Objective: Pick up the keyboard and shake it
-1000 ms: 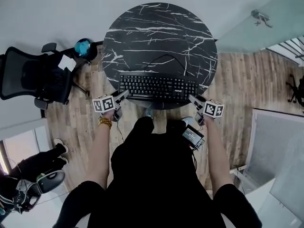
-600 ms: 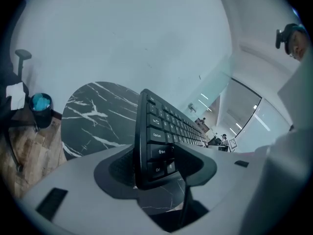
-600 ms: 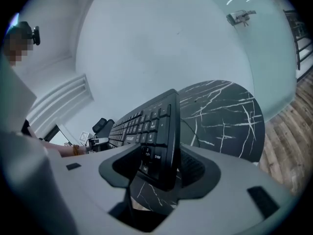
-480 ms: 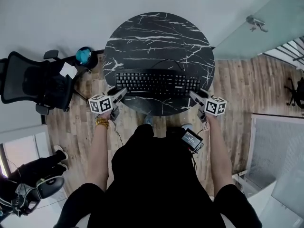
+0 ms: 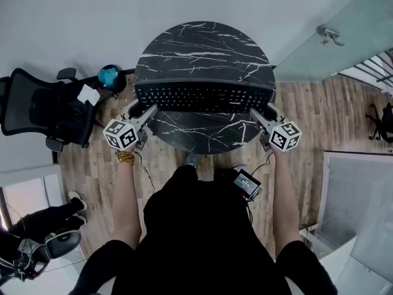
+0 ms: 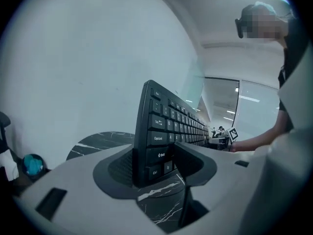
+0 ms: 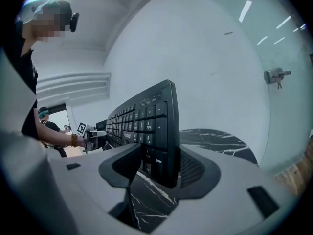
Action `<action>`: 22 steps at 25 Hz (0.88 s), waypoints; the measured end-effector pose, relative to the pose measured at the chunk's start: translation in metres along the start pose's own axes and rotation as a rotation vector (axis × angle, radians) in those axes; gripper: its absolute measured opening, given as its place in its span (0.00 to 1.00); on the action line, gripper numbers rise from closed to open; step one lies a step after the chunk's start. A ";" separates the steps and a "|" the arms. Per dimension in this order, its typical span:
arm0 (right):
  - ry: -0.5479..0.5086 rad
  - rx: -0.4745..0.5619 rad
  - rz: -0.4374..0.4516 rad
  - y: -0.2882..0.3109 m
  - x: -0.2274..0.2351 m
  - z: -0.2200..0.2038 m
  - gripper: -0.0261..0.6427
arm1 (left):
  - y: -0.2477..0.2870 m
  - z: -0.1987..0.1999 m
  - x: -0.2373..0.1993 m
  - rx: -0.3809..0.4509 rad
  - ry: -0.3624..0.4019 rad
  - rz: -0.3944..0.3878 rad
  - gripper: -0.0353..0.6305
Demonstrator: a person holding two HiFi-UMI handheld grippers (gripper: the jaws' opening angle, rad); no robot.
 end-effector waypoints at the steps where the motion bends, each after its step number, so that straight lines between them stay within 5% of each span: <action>1: -0.023 0.023 0.001 -0.002 -0.002 0.008 0.38 | -0.001 0.006 0.002 0.014 0.018 0.000 0.41; 7: -0.178 0.146 0.005 -0.013 -0.013 0.045 0.38 | -0.008 0.033 0.015 0.053 0.143 -0.020 0.41; 17: -0.493 0.221 -0.032 -0.030 -0.035 0.077 0.38 | -0.017 0.055 0.035 -0.004 0.396 -0.020 0.41; 22: -0.741 0.157 -0.095 -0.033 -0.046 0.079 0.38 | -0.015 0.046 0.047 -0.137 0.613 0.024 0.41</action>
Point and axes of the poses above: the fingertips, and each gripper's own axes: y forward along the fingers, x to its right, z out of its top, the point moved 8 cm from there along -y, backward along the fingers, and after that the axes turned 9 degrees about -z, right-handed, at the moved point
